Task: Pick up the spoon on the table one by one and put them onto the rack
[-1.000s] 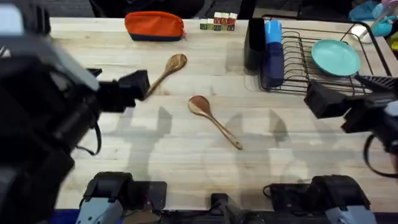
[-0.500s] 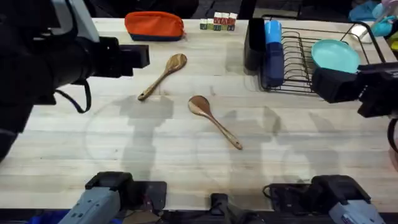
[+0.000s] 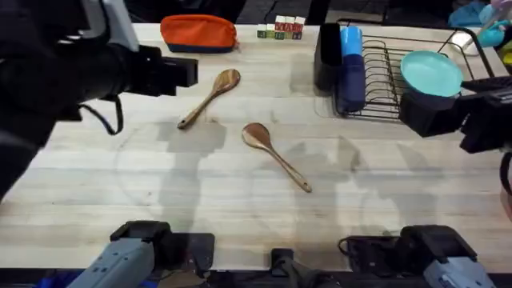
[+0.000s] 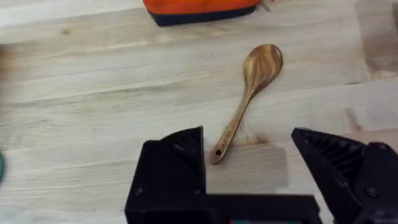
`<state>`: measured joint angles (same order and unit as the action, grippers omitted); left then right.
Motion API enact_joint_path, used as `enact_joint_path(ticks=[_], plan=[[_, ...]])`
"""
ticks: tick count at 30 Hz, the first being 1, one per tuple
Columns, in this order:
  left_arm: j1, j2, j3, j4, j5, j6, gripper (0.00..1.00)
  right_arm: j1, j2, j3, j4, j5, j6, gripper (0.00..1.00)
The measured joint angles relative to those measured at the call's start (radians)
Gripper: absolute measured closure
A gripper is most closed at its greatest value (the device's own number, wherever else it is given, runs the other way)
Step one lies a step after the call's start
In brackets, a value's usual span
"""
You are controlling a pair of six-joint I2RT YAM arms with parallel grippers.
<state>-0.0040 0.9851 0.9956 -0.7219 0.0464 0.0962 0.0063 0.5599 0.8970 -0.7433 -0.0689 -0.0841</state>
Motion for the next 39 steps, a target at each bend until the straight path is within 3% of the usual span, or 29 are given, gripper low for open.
enact_joint_path(ticks=[6, 22, 29, 34, 35, 39], plan=[[0.000, 0.206, 0.021, 0.004, 0.014, 0.026, 0.129, 0.000, 0.000, 0.000, 0.003, 0.000, -0.037, 0.009], [-0.001, 0.462, 0.036, 0.116, 0.014, 0.045, 0.129, 0.000, 0.000, 0.000, 0.003, 0.000, -0.048, 0.009], [-0.049, 0.516, 0.036, 0.174, 0.014, 0.137, 0.129, 0.000, 0.000, 0.000, 0.003, 0.000, -0.048, 0.009], [-0.113, 0.535, 0.036, 0.215, 0.014, 0.239, 0.129, 0.000, 0.000, 0.000, 0.003, 0.000, -0.048, 0.009], [-0.135, 0.538, 0.036, 0.234, 0.015, 0.290, 0.129, 0.000, 0.000, 0.000, 0.002, 0.000, -0.048, 0.009], [-0.137, 0.542, 0.036, 0.237, 0.014, 0.323, 0.129, 0.000, 0.000, 0.000, 0.000, 0.000, -0.048, 0.009]])
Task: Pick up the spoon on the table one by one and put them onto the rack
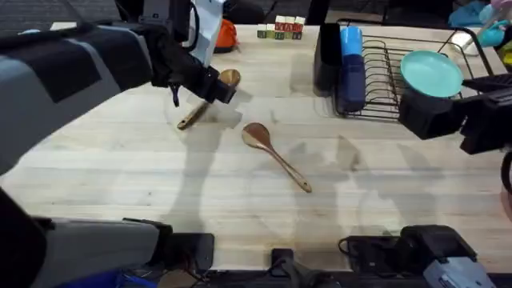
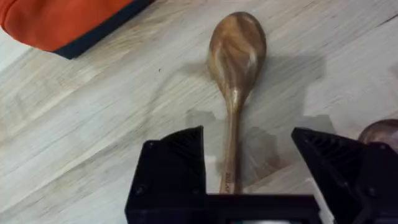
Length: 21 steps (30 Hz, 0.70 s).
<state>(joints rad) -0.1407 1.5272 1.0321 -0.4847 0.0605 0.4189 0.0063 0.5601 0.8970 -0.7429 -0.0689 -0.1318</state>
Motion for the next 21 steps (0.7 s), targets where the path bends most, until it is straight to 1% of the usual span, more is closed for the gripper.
enact_joint_path(ticks=[6, 14, 18, 21], plan=[[0.016, 0.049, 0.005, 0.003, 0.000, 0.019, 0.129, 0.000, 0.000, 0.000, 0.000, 0.000, 0.000, 0.009], [0.041, 0.143, 0.005, 0.003, 0.000, 0.021, 0.130, 0.000, 0.000, 0.000, 0.000, 0.000, 0.000, 0.009], [0.046, 0.177, 0.005, 0.003, 0.000, 0.023, 0.131, 0.000, 0.000, 0.000, 0.000, 0.000, 0.000, 0.009], [0.048, 0.206, 0.019, 0.006, 0.016, 0.023, 0.134, 0.000, 0.000, 0.000, 0.000, 0.000, 0.000, 0.009]])
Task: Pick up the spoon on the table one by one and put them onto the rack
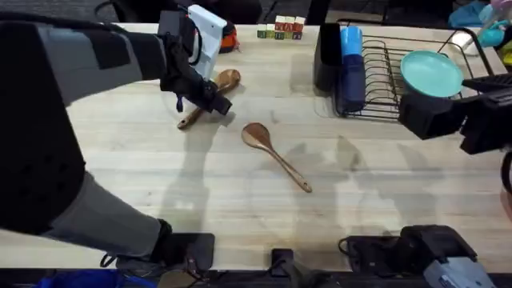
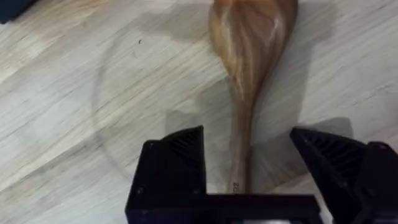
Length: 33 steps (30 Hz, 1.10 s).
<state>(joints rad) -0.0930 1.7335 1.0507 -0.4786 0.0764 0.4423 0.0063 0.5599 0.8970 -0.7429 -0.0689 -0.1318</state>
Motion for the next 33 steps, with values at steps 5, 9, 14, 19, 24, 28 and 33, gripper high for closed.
enact_joint_path(ticks=[5, 9, 14, 19, 24, 28, 33], plan=[[0.000, 0.020, 0.018, -0.001, 0.017, 0.000, 0.187, 0.000, 0.000, 0.000, 0.000, 0.000, 0.000, 0.009], [0.000, 0.024, 0.020, -0.006, 0.033, 0.000, 0.281, 0.000, 0.000, 0.000, 0.000, 0.000, 0.000, 0.009], [0.000, 0.026, 0.023, -0.017, 0.045, -0.001, 0.363, 0.000, 0.000, 0.000, 0.000, 0.000, 0.000, 0.009], [0.002, 0.029, 0.024, -0.023, 0.062, -0.001, 0.442, 0.000, 0.000, 0.000, 0.001, 0.000, 0.000, 0.009], [0.014, 0.033, 0.024, -0.023, 0.086, 0.000, 0.588, 0.000, 0.000, 0.000, 0.002, 0.000, 0.000, 0.009], [0.022, 0.035, 0.026, -0.014, 0.085, -0.001, 0.795, 0.000, 0.000, 0.000, 0.002, 0.000, 0.000, 0.009], [0.023, 0.035, 0.026, -0.009, 0.086, -0.001, 0.929, 0.000, 0.000, 0.000, 0.002, 0.000, 0.000, 0.009]])
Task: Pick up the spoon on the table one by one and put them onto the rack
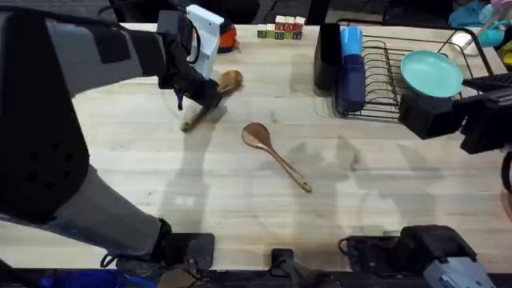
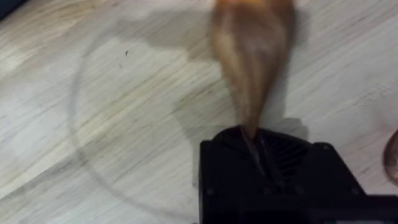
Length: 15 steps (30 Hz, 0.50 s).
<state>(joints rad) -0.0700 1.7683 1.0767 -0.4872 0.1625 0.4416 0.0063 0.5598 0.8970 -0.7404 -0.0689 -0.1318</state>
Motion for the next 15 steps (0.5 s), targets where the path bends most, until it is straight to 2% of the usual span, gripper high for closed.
enact_joint_path(ticks=[11, 15], plan=[[0.000, -0.004, 0.000, 0.008, 0.002, 0.000, 0.960, 0.000, 0.000, 0.000, 0.000, 0.000, 0.000, 0.009], [0.004, -0.026, -0.010, 0.009, -0.039, 0.001, 0.961, 0.000, 0.000, 0.000, 0.000, 0.000, 0.000, 0.009]])
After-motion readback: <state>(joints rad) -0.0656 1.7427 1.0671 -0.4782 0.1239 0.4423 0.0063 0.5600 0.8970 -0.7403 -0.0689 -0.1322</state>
